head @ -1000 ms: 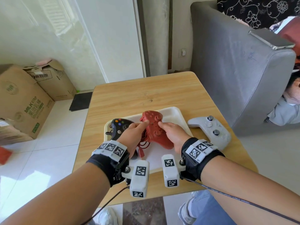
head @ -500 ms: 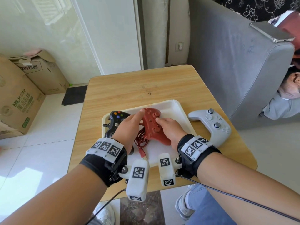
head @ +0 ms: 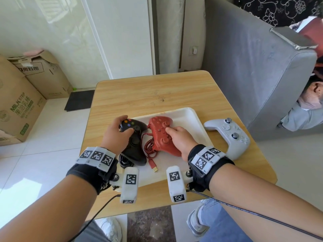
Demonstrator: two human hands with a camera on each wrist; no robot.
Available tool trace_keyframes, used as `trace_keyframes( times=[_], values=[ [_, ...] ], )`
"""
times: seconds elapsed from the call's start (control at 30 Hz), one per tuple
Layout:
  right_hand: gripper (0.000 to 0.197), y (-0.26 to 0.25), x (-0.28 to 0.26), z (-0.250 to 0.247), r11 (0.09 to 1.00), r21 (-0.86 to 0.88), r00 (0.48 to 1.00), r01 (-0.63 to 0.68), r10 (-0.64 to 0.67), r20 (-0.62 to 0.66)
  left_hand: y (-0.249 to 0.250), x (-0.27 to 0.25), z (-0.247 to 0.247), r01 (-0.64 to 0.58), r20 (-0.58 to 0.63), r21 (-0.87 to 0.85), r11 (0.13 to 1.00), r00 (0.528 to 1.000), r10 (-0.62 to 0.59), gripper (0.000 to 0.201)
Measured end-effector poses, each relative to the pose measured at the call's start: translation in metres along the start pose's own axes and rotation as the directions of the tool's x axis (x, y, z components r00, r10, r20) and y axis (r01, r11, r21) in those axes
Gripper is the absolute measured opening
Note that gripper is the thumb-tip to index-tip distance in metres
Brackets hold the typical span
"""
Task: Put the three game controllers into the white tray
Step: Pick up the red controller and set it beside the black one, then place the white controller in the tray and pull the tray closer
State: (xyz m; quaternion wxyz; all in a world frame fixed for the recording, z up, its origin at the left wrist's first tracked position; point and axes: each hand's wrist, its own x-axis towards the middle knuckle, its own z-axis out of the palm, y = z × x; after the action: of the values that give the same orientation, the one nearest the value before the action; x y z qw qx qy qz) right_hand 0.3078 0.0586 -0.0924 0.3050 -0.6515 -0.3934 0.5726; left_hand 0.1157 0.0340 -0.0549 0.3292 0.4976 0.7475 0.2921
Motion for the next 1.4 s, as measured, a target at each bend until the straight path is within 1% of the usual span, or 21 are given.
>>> trace_keyframes(
  times=[0.3, 0.4, 0.57, 0.63, 0.73, 0.87, 0.93, 0.97, 1.03, 1.1, 1.17, 1.27, 1.33, 1.4],
  values=[
    [0.039, -0.004, -0.001, 0.003, 1.000, -0.024, 1.000, 0.006, -0.006, 0.008, -0.011, 0.004, 0.009, 0.031, -0.068, -0.072, 0.997, 0.997, -0.036, 0.051],
    [0.038, -0.003, 0.000, 0.003, 1.000, -0.024, 1.000, 0.011, -0.010, 0.016, -0.011, 0.005, 0.009, 0.063, -0.063, -0.099, 0.993, 0.996, -0.069, 0.051],
    [0.037, -0.007, -0.005, -0.004, 0.995, 0.096, 0.992, -0.017, 0.004, 0.125, -0.004, 0.000, 0.009, 0.101, -0.064, -0.135, 0.986, 0.992, -0.110, 0.050],
    [0.038, -0.007, -0.005, -0.007, 0.995, 0.099, 0.990, -0.018, 0.003, 0.141, -0.002, -0.002, 0.009, 0.110, -0.070, -0.139, 0.984, 0.990, -0.120, 0.050],
    [0.036, -0.008, -0.008, -0.013, 0.999, 0.040, 0.992, 0.016, -0.021, 0.128, 0.002, -0.003, 0.009, 0.125, -0.073, -0.116, 0.985, 0.988, -0.134, 0.048],
    [0.042, -0.017, -0.008, -0.030, 0.995, -0.045, 0.994, 0.094, -0.091, 0.067, 0.016, -0.003, 0.005, 0.085, -0.126, -0.048, 0.995, 0.988, -0.091, 0.048],
    [0.042, -0.025, -0.006, -0.044, 0.984, -0.100, 0.989, 0.148, -0.148, 0.008, 0.030, -0.002, 0.004, 0.031, -0.125, -0.027, 0.999, 0.992, -0.034, 0.049],
    [0.042, -0.029, -0.006, -0.052, 0.978, -0.113, 0.984, 0.174, -0.178, -0.028, 0.044, -0.006, 0.005, 0.003, -0.114, -0.028, 1.000, 0.993, -0.006, 0.047],
    [0.044, -0.035, -0.005, -0.070, 0.969, -0.121, 0.968, 0.217, -0.229, -0.098, 0.069, -0.013, 0.010, -0.072, -0.099, -0.088, 0.994, 0.993, 0.064, 0.041],
    [0.048, -0.034, -0.004, -0.088, 0.964, -0.140, 0.951, 0.227, -0.251, -0.179, 0.085, -0.012, 0.024, -0.120, -0.084, -0.113, 0.986, 0.990, 0.111, 0.036],
    [0.054, -0.029, -0.002, -0.107, 0.959, -0.208, 0.925, 0.195, -0.250, -0.287, 0.100, -0.014, 0.043, -0.139, -0.016, -0.140, 0.980, 0.990, 0.138, 0.032],
    [0.068, -0.018, -0.003, -0.133, 0.923, -0.377, 0.884, 0.074, -0.236, -0.404, 0.120, -0.024, 0.067, -0.107, 0.090, -0.232, 0.967, 0.987, 0.131, 0.022],
    [0.078, -0.009, -0.006, -0.149, 0.884, -0.467, 0.875, -0.011, -0.217, -0.432, 0.128, -0.028, 0.083, -0.084, 0.132, -0.266, 0.960, 0.984, 0.122, 0.016],
    [0.088, -0.001, -0.010, -0.160, 0.867, -0.495, 0.892, -0.052, -0.183, -0.414, 0.132, -0.032, 0.096, -0.074, 0.164, -0.282, 0.957, 0.979, 0.124, 0.014]
  ],
)
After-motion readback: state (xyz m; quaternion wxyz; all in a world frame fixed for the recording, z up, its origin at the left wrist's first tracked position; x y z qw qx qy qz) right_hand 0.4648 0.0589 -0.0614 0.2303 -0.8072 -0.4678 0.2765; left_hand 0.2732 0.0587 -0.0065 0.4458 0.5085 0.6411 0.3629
